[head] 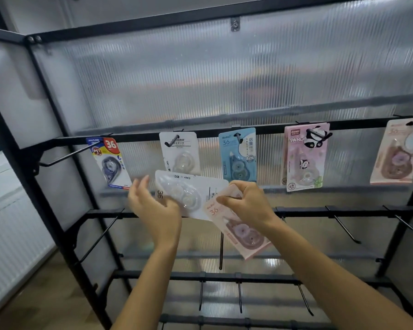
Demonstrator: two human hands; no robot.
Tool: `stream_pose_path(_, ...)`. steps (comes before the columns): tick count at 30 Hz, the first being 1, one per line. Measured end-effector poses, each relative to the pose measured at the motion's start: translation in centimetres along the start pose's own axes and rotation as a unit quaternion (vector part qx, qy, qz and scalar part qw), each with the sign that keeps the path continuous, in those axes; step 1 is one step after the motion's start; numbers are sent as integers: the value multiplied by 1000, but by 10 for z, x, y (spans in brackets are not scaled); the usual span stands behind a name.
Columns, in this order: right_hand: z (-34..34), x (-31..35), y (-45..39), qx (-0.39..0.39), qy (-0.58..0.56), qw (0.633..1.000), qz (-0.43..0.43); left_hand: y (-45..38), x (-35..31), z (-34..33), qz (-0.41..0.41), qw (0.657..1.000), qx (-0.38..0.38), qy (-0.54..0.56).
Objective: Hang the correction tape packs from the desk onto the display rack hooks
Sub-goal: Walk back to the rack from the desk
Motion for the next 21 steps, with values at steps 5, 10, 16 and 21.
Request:
stream_pose_path(5, 2, 14, -3, 9, 164, 985, 47, 28, -41, -18, -244, 951, 167, -95)
stream_pose_path(10, 2, 33, -1, -24, 275, 954, 115, 38, -52, -30, -326, 907, 232, -127)
stream_pose_path(16, 9, 39, -1, -57, 238, 961, 124, 21, -44, -27, -275, 924, 251, -91)
stream_pose_path(21, 23, 42, 1, -131, 144, 975, 107, -11, -29, -10, -89, 986, 142, -17)
Point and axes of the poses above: each hand's wrist, its own y-axis away from the middle knuckle, its own z-axis out of the back of the hand, x = y × z, the point moved 6 cm from there along -y, towards the middle knuckle, and after that the axes turned 2 degrees about y, right-handed, at the moved point
